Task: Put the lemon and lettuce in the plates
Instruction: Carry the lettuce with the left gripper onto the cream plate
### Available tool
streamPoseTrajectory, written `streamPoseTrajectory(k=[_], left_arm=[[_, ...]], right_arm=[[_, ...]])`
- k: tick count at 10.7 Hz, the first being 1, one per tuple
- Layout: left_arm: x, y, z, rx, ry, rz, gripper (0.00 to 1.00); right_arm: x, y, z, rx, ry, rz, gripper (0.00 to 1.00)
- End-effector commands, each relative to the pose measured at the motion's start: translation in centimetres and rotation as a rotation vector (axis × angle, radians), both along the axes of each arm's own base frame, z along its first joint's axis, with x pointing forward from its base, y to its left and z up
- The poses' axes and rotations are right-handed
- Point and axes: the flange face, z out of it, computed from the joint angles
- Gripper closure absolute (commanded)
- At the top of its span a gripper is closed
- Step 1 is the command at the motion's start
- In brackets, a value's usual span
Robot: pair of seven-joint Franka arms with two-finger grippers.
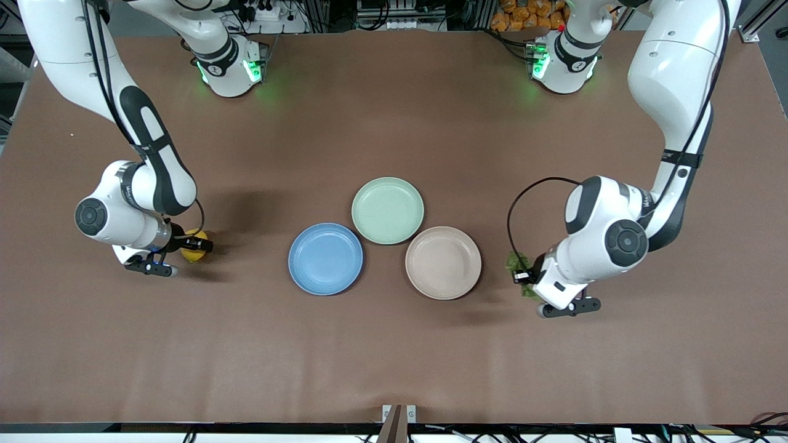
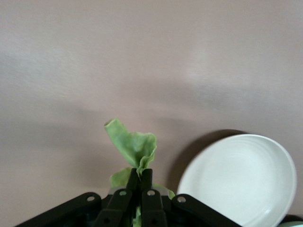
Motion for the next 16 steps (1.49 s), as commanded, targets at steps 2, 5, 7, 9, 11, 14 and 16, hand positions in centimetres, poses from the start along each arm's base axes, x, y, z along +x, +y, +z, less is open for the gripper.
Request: streamPoseTrajectory(k=[2, 5, 7, 9, 11, 14, 16], left_arm=[[-1.0, -4.5, 1.3, -0.041, -0.029, 0.071, 1.00], [-2.3, -8.6, 1.1, -0.063, -0.045, 0.101, 1.00], [-3.7, -11.8, -0.1, -0.072, -0.037, 0.115, 1.00], [-4.7, -13.6, -0.4, -0.068, -0.032, 0.114, 0.99], [-4.7, -13.5, -0.6, -0.053, -0.042, 0.090, 0.38], [-4.7, -13.3, -0.8, -0.014, -0.070, 0.057, 0.00], [-4.5, -13.1, -0.6, -0.013, -0.074, 0.061, 0.00]], right_arm=[[-0.8, -0.2, 0.8, -0.007, -0.007, 0.039, 0.67], [-0.4, -0.3, 1.5, -0.004, -0.007, 0.036, 0.73], [0.7, 0.0, 2.9, 0.006, 0.003, 0.041, 0.73], [2.0, 0.6, 4.4, 0.014, 0.003, 0.043, 0.73], [3.0, 2.1, 5.3, 0.016, -0.023, 0.061, 0.73], [4.9, 7.0, 6.6, 0.007, -0.059, 0.029, 0.73], [5.9, 10.3, 7.2, 0.003, -0.081, 0.015, 0.73]])
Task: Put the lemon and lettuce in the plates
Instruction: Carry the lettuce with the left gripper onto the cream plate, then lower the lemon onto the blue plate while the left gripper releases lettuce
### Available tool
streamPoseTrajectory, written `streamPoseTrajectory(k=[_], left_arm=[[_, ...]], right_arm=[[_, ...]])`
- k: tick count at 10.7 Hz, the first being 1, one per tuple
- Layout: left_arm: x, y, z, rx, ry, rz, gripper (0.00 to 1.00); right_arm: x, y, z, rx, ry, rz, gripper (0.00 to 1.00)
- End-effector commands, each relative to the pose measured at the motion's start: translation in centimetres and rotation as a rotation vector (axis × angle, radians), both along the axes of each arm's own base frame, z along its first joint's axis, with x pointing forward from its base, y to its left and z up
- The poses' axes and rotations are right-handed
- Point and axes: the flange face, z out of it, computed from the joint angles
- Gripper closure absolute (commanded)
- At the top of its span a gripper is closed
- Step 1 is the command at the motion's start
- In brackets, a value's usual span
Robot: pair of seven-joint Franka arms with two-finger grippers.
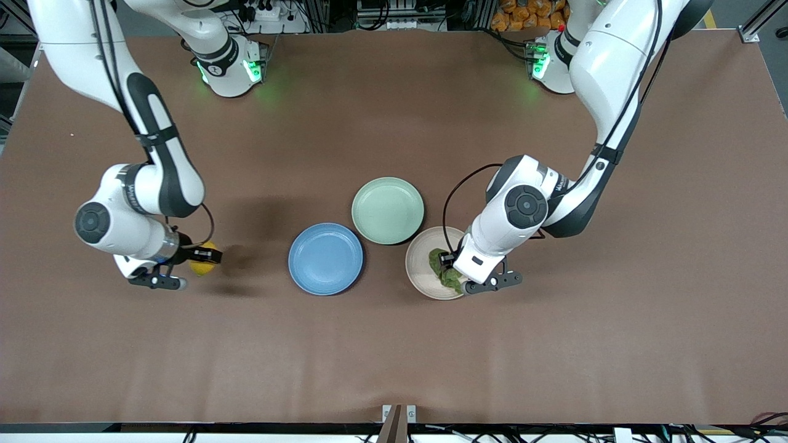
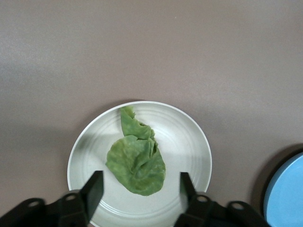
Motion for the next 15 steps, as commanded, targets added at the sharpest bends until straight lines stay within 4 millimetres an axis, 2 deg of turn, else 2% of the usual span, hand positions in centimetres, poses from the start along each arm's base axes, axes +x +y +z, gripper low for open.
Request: streamPoseTrajectory(k=[1, 3, 5, 7, 8, 9, 11, 14, 15], left_arm=[[0.4, 0.5, 0.6, 0.012, -0.029, -0.004, 0.00], [1.1, 1.6, 1.3, 0.013, -0.042, 0.014, 0.00], [2.0, 3.5, 2.5, 0.045, -0.066, 0.026, 0.00], [1.9, 4.2, 3.4, 0.116, -0.079, -0.008, 0.00], [2.9, 6.3, 4.3, 0.130, -0.100, 0.011, 0.00], [3.1, 7.0, 5.0, 0.132, -0.104, 0.024, 0.00], [3.9, 10.1, 6.0, 0.156, -0.087, 0.065, 0.00], [2.7, 13.7, 8.7, 0.240, 0.016, 0.093, 0.00], [2.7, 15.6, 9.1, 0.259, 0.051, 0.106, 0.00]], right_arm=[[1.3, 3.8, 0.3, -0.006, -0.011, -0.017, 0.73], [2.0, 8.3, -0.5, -0.010, -0.018, -0.052, 0.73], [2.5, 12.1, -1.4, -0.015, -0.023, -0.087, 0.73], [2.7, 14.4, -1.4, -0.012, -0.034, -0.071, 0.73], [2.3, 15.6, -1.5, -0.011, -0.032, -0.057, 0.73], [2.0, 16.7, -1.5, -0.010, -0.033, -0.048, 0.73], [1.4, 18.8, -1.2, -0.007, -0.037, -0.041, 0.73], [0.4, 21.7, -1.5, -0.008, -0.038, -0.047, 0.73], [-0.1, 22.8, -2.0, -0.009, -0.038, -0.040, 0.73]])
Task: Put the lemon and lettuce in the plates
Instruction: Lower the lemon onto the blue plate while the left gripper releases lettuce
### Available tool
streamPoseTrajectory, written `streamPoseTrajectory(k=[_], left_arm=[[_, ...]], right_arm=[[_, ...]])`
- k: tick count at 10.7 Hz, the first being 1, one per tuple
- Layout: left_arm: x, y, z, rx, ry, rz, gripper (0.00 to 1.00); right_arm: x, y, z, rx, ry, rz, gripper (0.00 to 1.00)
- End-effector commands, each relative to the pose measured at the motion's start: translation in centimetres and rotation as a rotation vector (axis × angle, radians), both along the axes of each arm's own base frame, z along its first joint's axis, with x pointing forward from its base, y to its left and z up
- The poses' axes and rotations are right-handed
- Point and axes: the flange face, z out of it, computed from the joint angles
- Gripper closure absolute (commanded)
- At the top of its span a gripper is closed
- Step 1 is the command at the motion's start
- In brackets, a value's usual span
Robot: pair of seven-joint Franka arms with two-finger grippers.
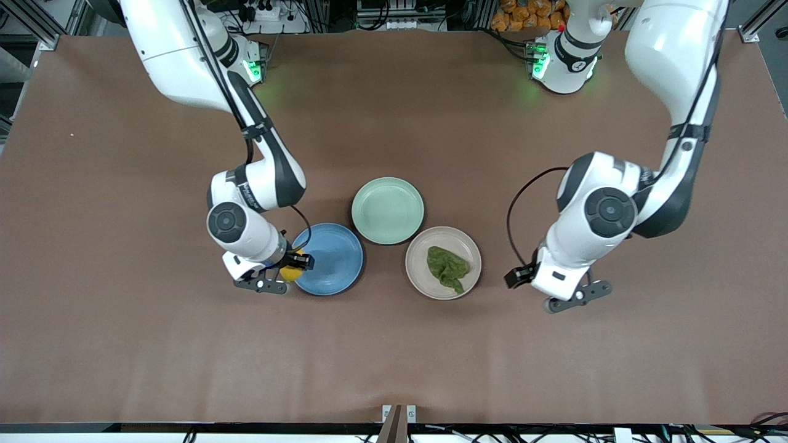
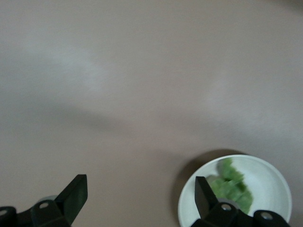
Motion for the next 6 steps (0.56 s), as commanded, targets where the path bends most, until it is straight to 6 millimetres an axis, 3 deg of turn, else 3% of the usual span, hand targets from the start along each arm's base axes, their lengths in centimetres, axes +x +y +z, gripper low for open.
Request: streamPoseTrajectory(k=[1, 3, 6], left_arm=[[-1.3, 2.6, 1.3, 0.054, 0.050, -0.002, 0.00], [-3.3, 3.3, 1.1, 0.057, 0.084, -0.055, 0.00], [-6.9, 7.5, 3.1, 0.015, 0.119, -0.066, 0.00]], right_arm=[[-0.2, 2.5, -1.1, 0.002, -0.023, -0.009, 0.73], [-0.5, 3.5, -2.4, 0.004, -0.047, -0.001, 0.72], [-1.1, 4.7, -2.8, 0.003, -0.043, 0.018, 0.66]])
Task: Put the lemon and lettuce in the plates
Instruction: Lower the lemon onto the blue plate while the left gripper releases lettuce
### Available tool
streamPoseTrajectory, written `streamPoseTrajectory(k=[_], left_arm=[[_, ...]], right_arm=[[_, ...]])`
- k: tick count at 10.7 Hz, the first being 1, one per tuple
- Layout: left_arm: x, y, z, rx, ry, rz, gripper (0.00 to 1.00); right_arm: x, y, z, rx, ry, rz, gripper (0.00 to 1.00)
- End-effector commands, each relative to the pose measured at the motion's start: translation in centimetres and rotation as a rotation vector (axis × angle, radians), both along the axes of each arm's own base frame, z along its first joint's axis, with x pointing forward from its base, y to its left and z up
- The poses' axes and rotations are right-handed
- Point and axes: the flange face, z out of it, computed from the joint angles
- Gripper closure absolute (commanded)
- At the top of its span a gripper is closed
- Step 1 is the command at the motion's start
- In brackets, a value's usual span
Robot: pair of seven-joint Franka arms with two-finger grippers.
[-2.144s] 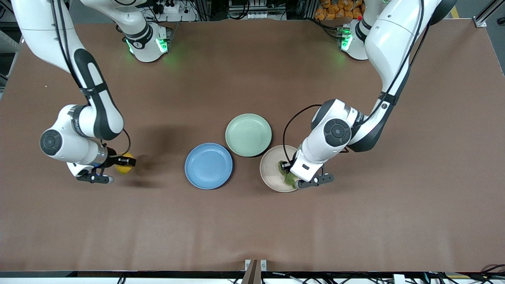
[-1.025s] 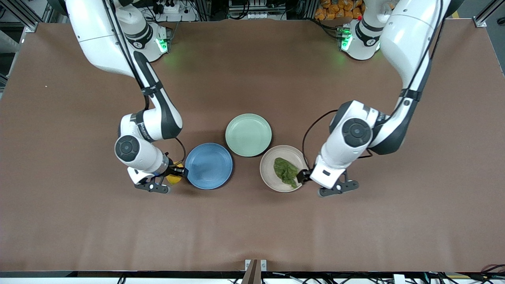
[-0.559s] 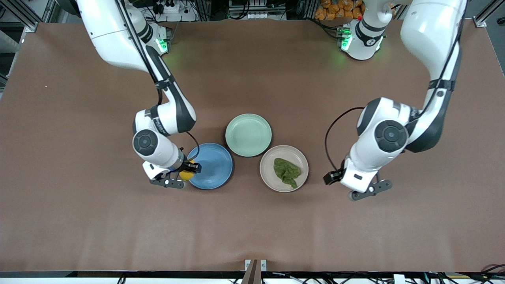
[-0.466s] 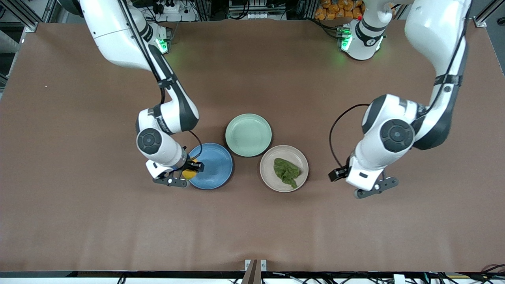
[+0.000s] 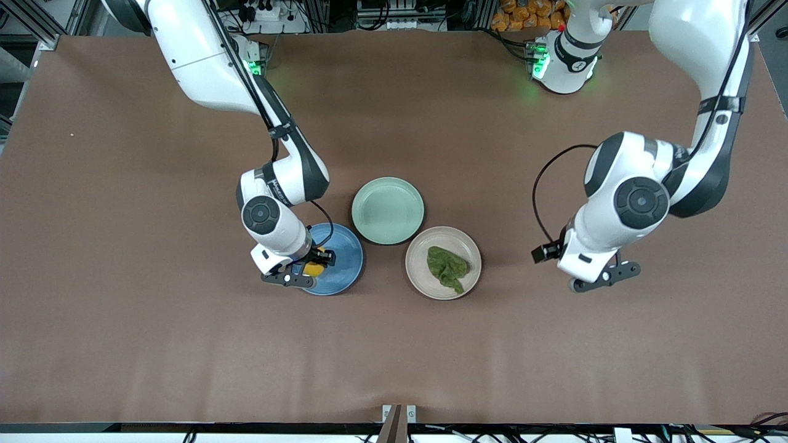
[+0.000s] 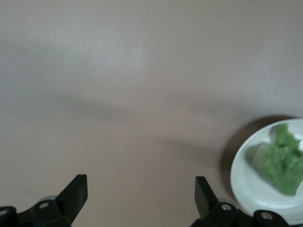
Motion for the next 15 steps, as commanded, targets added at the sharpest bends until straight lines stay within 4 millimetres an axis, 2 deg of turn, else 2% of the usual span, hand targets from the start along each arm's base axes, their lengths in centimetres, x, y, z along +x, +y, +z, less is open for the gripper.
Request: streamPoseTrajectory(k=[1, 2, 3, 5, 7, 10, 14, 15], left_arm=[[-4.4, 3.0, 3.0, -0.018, 0.009, -0.007, 0.00], [-5.7, 3.6, 3.9, -0.009, 0.003, -0.019, 0.00], [-7.0, 3.7, 4.6, -0.022, 0.003, -0.038, 0.00], [-8.1, 4.5, 6.0, -0.019, -0.015, -0.044, 0.00], [-8.6, 4.1, 7.5, -0.048, -0.035, -0.053, 0.00], [-8.9, 3.9, 11.9, -0.058, -0.139, -0.057, 0.00], [-7.9, 4.1, 18.9, -0.081, -0.275, -0.050, 0.00], [-7.7, 4.0, 20.0, -0.086, -0.290, -0.053, 0.00]], right_arm=[[0.1, 1.1, 0.3, 0.005, -0.006, -0.032, 0.62], [0.0, 1.4, 0.3, 0.004, -0.005, -0.045, 0.51], [0.0, 1.5, 0.4, 0.006, -0.008, -0.049, 0.35], [0.1, 1.5, 0.5, 0.008, -0.022, -0.048, 0.00], [0.2, 1.8, 0.8, 0.013, -0.040, -0.040, 0.00], [0.6, 1.9, 2.0, 0.022, -0.051, -0.037, 0.00], [2.6, -0.1, 6.2, -0.002, 0.014, -0.026, 0.00], [3.4, -1.4, 7.5, -0.021, 0.059, 0.003, 0.00]])
